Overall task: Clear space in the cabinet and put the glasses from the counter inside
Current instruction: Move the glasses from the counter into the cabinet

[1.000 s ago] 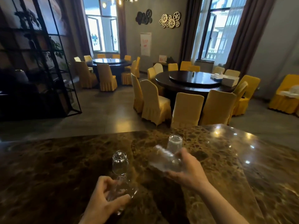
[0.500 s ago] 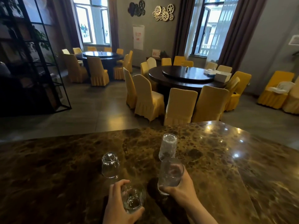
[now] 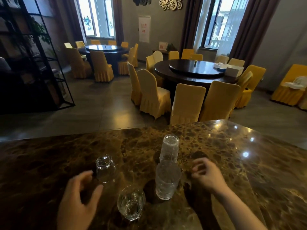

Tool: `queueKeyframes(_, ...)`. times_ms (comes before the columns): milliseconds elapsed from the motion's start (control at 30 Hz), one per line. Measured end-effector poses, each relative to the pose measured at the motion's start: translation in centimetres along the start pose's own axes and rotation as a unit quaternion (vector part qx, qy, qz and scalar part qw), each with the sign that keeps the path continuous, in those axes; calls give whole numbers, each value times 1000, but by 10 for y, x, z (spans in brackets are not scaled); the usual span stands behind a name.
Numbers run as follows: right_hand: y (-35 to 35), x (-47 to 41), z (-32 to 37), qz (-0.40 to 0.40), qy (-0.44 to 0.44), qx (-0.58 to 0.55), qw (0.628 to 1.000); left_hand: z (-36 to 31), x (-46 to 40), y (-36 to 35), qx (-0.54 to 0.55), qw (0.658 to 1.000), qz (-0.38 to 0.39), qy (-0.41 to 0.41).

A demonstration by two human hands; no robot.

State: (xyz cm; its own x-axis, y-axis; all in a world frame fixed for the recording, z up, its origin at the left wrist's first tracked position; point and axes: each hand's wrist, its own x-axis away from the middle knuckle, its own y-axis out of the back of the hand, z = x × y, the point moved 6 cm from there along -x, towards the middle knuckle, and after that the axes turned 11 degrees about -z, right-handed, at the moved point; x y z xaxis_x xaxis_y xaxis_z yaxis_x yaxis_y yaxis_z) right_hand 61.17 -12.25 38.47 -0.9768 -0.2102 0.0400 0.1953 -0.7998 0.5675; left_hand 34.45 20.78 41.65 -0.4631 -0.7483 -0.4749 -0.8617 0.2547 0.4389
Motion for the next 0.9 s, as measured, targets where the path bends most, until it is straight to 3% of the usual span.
queueKeyframes(67,11,-23,20,-42,29,-1,999,-4,-37,-2,-86,996,25,-28)
queueKeyframes(100,8,-32,36,-47,68,12,997,-10,-52,-10,-127,987,74,-58)
queueKeyframes(200,-15,-47,86,-8,223,97,970,-19,-71,-48,-269,917,256,-145)
queueKeyframes(267,-31,-52,104,28,301,207,931,-15,-71,-63,-327,876,309,-172)
queueKeyframes(367,-45,-55,106,60,328,291,897,-6,-66,-63,-334,882,286,-167)
queueKeyframes(500,-30,-53,95,26,306,234,922,20,-62,-39,-293,918,256,-73)
queueKeyframes(567,-14,-51,83,0,276,183,943,33,-63,-24,-277,927,254,-18)
queueKeyframes(633,4,-46,64,-54,208,99,972,44,-65,-6,-237,950,197,43)
queueKeyframes(733,26,-30,11,-135,-9,-91,987,84,-54,24,-77,966,42,242)
queueKeyframes(800,19,-13,-20,-84,-148,-309,936,107,-36,34,105,924,-30,366)
queueKeyframes(867,5,7,-35,-4,-240,-512,824,104,-16,38,227,879,-62,415)
queueKeyframes(900,0,16,-38,10,-268,-568,778,94,-5,37,260,875,-52,406)
